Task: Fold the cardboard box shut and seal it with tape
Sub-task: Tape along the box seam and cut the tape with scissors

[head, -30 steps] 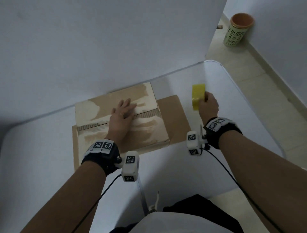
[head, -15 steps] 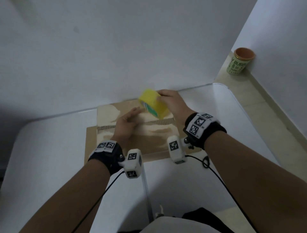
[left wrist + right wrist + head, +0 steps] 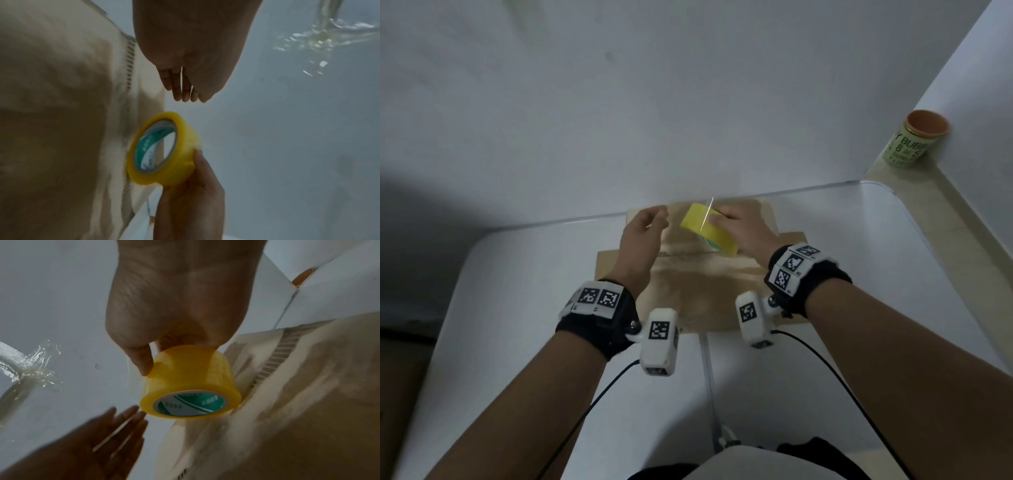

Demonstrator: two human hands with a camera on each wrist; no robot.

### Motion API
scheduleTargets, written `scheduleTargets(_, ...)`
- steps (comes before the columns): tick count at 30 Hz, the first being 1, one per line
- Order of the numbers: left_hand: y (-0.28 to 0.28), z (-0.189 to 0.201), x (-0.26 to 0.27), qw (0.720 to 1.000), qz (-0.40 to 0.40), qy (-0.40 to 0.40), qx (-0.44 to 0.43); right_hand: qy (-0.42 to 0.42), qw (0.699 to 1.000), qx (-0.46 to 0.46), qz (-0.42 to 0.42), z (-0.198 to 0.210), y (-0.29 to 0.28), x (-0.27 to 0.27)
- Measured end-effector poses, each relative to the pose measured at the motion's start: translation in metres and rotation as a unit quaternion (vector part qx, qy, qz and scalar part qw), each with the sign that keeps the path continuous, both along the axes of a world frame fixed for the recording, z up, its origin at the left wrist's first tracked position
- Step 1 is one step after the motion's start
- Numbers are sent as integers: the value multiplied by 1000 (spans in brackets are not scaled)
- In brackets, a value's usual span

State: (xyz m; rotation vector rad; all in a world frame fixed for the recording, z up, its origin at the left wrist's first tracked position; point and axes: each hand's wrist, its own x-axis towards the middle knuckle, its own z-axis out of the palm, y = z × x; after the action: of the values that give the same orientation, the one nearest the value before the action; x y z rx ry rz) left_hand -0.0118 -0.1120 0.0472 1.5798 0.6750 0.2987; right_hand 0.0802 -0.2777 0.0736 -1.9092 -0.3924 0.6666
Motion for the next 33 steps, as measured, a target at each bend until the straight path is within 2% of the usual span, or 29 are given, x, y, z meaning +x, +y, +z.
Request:
scheduleTargets(5,-19,30,14,984,-122,34,124,-2,1000,-9,21,6,5,-1)
scheduleTargets(8,-16,30,18,978,-139,65,144,-5,1000,-6,28,7,5,0)
scheduleTargets(12,-6,27,19,987,-126,55,79,0,999,-4,42,4,3,2)
scheduleTargets(19,6,28,11,986,-152,65,-3,-22,998,-14,65,1,3,0)
scheduleTargets(23,11,26,5,989,-110,63,-71,-79,992,-43,94,4,8,1)
scheduleTargets(26,9,15,0,991,-105,64,-58,-123,982,-80,121,1,16,4)
scheduleTargets(28,6,6,-4,993,-74,45,-78,-128,979,-95,127,-4,21,7)
scheduleTargets(30,3,0,-8,991,-40,24,-127,-132,976,-105,136,-7,25,7)
scheduleTargets(33,6,-14,-15,976,-5,2,-218,-177,956,-154,174,-6,35,2)
